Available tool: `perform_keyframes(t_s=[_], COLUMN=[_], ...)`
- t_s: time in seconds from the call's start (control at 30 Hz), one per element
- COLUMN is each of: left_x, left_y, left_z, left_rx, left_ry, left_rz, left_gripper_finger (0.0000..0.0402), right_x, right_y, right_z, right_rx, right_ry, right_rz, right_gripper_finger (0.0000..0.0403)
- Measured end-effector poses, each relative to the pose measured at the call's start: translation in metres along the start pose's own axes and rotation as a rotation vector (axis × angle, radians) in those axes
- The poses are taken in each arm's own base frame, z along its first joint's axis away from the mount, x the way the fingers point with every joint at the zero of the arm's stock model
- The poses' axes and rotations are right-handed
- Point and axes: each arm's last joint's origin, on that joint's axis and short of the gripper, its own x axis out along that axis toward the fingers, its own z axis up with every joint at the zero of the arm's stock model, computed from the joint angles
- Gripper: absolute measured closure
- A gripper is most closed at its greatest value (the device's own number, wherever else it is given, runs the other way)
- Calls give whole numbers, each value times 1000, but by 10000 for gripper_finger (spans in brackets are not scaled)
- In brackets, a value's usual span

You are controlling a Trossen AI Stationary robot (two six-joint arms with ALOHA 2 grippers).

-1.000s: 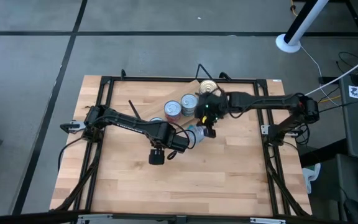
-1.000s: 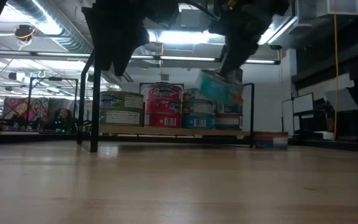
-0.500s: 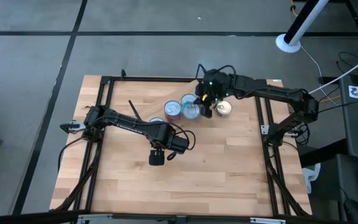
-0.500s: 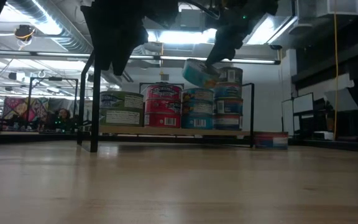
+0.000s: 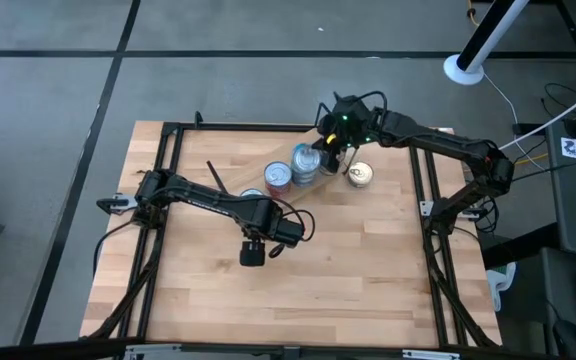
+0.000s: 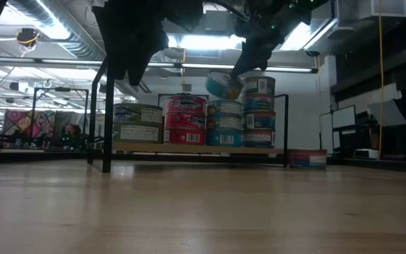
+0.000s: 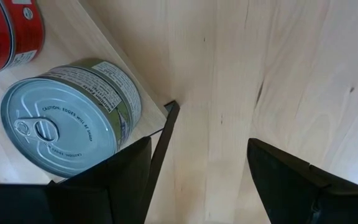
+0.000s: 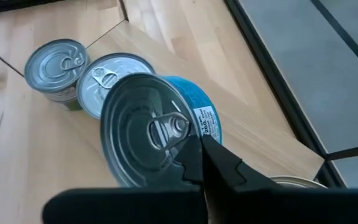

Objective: Stack canned seafood by type on shelf
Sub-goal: Stack the yellow blue tuna can on top of the yellow blue tuna cans on the shelf

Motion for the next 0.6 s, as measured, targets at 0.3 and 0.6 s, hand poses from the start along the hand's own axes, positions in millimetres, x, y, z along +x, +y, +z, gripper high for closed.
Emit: perform_keyframes(t_s=[0.3, 0.6], left_x=[0, 0], left_y=[0, 0], left_z=[0, 0], left_rx=[1, 1], left_ry=[-3, -3], left_rz=[-1, -1], left_gripper_finger=[139, 139], right_x=[0, 0], right_y=[0, 1], right_z=[-1, -4], right_rx=[0, 5], right_ry=[8, 43], right_rz=[-2, 2], right_gripper_finger=[402, 402])
